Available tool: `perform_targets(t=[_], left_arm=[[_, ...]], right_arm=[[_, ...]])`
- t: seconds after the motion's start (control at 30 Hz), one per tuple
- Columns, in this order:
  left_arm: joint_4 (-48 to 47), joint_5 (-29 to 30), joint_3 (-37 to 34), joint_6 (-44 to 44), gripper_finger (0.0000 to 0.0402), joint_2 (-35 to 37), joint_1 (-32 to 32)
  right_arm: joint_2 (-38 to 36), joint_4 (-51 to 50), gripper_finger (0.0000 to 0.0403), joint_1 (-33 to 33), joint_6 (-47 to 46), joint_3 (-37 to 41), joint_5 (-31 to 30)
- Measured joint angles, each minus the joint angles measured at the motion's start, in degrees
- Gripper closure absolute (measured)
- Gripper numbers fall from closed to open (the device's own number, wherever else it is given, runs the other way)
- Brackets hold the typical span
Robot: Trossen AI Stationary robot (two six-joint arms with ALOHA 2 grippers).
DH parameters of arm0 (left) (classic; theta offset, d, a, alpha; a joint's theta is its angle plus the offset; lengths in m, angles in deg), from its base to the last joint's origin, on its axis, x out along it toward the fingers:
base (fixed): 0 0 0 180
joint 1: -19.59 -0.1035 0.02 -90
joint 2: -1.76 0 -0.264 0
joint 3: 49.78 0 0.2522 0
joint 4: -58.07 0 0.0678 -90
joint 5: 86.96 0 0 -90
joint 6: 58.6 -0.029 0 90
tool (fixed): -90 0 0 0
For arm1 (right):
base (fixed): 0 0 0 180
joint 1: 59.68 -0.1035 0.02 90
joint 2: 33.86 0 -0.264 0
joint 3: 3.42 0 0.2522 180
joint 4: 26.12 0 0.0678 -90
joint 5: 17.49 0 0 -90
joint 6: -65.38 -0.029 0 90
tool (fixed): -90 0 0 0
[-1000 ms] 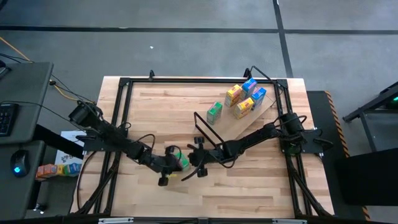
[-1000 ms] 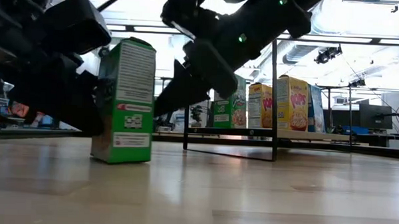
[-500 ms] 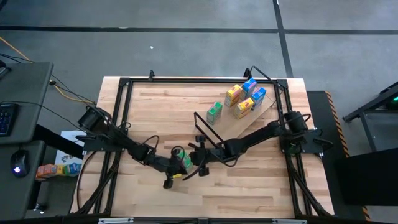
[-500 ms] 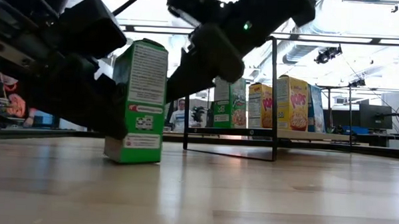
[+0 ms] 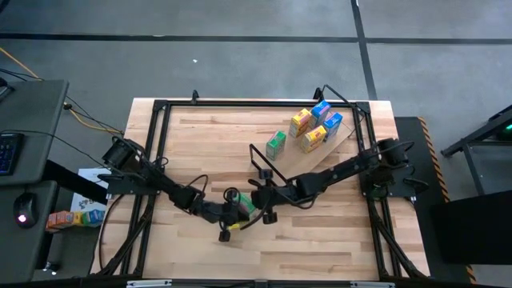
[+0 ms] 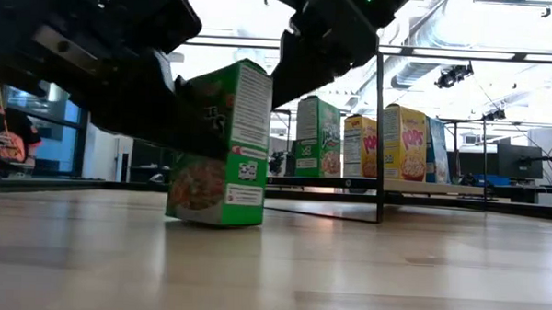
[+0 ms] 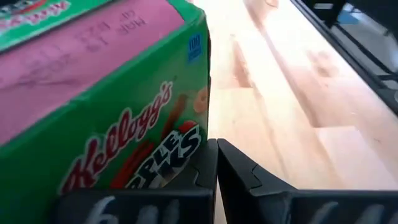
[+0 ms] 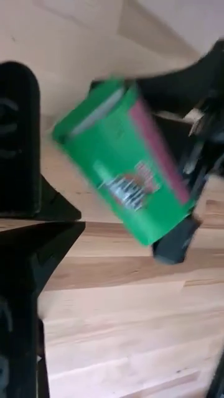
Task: Stack cereal on shelf
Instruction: Put the green cereal box on the shelf aligned with the green cereal box
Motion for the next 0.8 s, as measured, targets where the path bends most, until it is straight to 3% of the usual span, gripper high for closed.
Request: perform_targets(t=[0.33,0.53,0.8], left_arm=[[1.5,7.8,0.0,0.0,0.0401,0.0,-0.2],[2.2,5.8,0.0,-0.6,0.0401,0.3,0.3],[0.4,3.0,-0.1,-2.9,0.0401,2.5,0.8]], right_arm=[[-3.0,-0.1,0.0403,-1.6,0.0,0.0,-1.3],[-5.3,-0.1,0.0403,-1.9,-0.6,0.0,-5.6],[-7.3,-0.2,0.0403,-1.9,-6.3,-0.2,-2.6]])
